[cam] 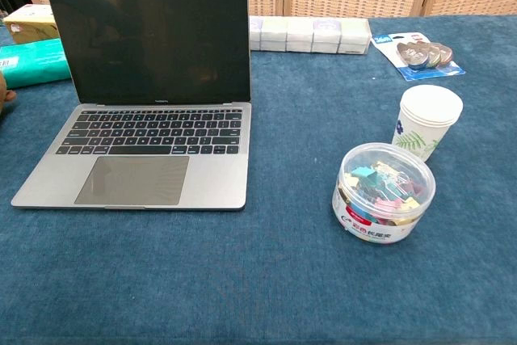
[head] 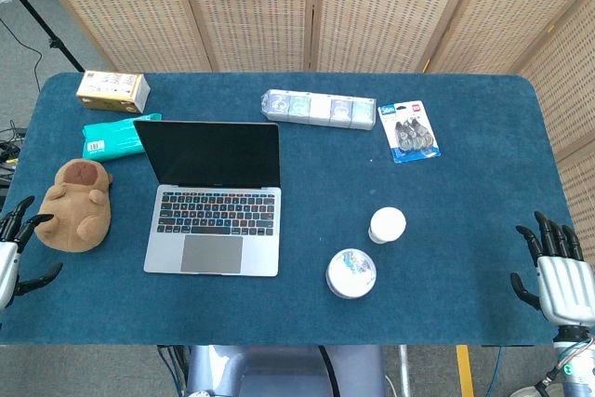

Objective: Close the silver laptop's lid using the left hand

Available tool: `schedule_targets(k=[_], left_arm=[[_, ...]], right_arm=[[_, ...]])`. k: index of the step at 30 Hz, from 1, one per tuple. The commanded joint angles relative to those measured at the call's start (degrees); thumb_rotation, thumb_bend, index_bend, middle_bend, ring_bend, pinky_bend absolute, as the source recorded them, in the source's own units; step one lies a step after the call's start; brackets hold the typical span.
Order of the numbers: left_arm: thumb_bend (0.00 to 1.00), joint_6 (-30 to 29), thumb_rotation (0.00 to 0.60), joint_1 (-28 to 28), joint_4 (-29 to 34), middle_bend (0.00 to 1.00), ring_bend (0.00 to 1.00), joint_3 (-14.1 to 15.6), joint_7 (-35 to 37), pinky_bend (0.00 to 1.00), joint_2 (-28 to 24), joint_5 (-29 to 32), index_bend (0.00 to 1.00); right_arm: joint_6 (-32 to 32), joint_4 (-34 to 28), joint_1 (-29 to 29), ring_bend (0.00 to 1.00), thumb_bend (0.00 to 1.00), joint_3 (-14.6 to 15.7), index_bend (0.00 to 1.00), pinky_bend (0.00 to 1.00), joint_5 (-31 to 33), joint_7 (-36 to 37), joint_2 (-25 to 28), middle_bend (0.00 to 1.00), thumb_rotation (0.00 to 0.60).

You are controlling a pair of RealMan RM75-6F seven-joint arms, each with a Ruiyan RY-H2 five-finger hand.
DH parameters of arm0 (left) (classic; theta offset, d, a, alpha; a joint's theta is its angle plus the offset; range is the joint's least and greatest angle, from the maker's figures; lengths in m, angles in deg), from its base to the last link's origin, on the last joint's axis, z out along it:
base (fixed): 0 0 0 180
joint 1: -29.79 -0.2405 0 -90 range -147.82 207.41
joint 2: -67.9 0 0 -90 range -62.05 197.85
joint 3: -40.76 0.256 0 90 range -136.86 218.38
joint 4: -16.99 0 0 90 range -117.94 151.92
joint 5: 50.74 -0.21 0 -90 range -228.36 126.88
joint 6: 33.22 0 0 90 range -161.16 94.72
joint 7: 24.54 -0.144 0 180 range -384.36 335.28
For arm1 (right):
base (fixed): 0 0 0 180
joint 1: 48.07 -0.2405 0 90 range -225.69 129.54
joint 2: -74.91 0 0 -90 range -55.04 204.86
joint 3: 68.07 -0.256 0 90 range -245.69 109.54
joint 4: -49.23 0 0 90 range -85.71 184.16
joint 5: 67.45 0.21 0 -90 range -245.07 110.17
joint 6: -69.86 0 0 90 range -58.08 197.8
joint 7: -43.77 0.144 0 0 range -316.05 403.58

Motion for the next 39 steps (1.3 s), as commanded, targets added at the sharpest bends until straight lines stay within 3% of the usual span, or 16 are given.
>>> schedule_targets(k=[1, 39], left_arm=[[0.19, 0.0, 0.6, 0.0, 0.0, 0.1, 0.14, 0.0, 0.0, 0.19, 0.0, -0.1, 0.24], [0.19, 0.1, 0.6, 0.7, 1.4, 0.1, 0.14, -0.3, 1.1, 0.19, -0.2, -0.7, 0.23]], right_arm=[[0.0, 0.0, 0.0, 0.0, 0.37, 0.0, 0.16, 0.0, 0.0, 0.0, 0.0, 0.0, 0.6], [-0.9, 0.6, -0.3, 0.0, 0.37, 0.2, 0.16, 0.0, 0.4, -0.3, -0.4, 0.0, 0.6]])
